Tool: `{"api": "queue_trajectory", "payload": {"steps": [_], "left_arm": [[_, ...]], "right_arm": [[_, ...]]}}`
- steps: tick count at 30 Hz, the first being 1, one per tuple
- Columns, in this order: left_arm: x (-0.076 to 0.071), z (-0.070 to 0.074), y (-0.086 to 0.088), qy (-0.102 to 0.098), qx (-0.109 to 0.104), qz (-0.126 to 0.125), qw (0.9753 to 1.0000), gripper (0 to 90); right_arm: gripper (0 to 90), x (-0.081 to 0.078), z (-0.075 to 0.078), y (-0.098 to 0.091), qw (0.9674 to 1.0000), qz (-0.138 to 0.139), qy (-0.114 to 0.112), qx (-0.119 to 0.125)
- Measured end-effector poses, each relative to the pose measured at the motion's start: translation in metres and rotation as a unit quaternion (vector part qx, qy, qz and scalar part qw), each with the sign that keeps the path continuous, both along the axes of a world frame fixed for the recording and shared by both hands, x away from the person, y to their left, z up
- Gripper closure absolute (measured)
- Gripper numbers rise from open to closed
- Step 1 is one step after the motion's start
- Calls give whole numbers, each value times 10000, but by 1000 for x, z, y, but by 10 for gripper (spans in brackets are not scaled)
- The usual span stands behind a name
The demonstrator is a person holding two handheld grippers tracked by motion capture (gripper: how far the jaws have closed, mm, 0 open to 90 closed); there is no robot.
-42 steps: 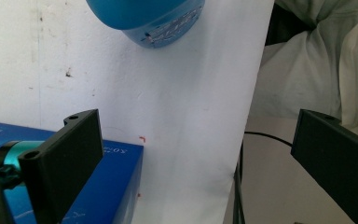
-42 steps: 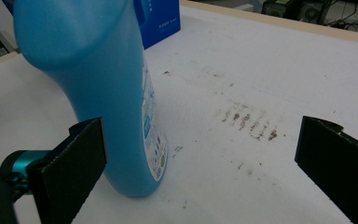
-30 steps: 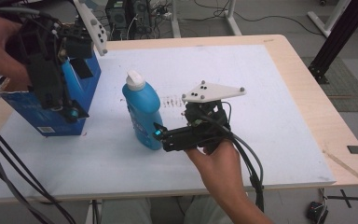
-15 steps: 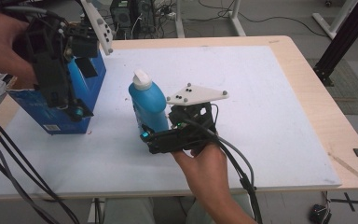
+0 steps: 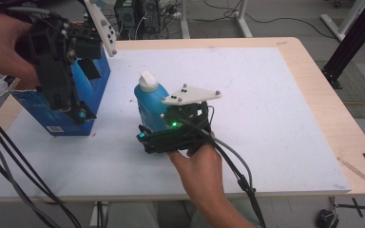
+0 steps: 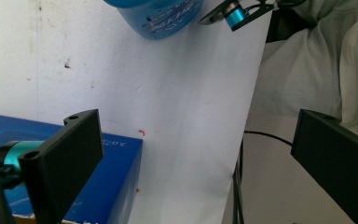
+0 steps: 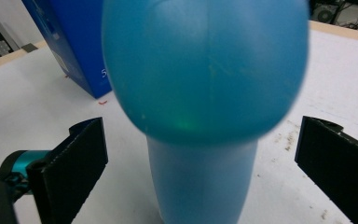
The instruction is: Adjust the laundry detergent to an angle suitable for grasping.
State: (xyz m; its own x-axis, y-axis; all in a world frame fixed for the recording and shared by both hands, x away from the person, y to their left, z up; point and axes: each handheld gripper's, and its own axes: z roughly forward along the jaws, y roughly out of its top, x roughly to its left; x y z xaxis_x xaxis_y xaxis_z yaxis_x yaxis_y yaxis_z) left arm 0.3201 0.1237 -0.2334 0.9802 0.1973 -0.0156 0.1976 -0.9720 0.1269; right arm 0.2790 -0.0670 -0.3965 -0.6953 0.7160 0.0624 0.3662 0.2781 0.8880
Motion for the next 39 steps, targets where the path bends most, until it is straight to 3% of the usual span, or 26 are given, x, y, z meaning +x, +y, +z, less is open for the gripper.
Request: {"api": "queue_trajectory", "payload": {"steps": [13,16,18,31,34,39], "left_arm": [[1,0,2,0,1,-9,10000,23],[2,0,2,3,9,-14,10000,23],[2,-1,2,5,18,-13,10000,23],[2,-1,2,5,14,-9,10000,23],[2,-1,2,0,19,-9,10000,23],[3,-1,1,16,16,-13,10000,23]], "right_arm": [[37,8,-5,10,9999,-93,99,91],[73,8,-5,10,9999,-69,102,105],[161,8,-5,10,9999,26,86,135],[173,10,-8,14,9999,-65,121,71],[266,10,-7,14,9999,-31,105,88],[267,11,-8,13,9999,-60,102,73]]}}
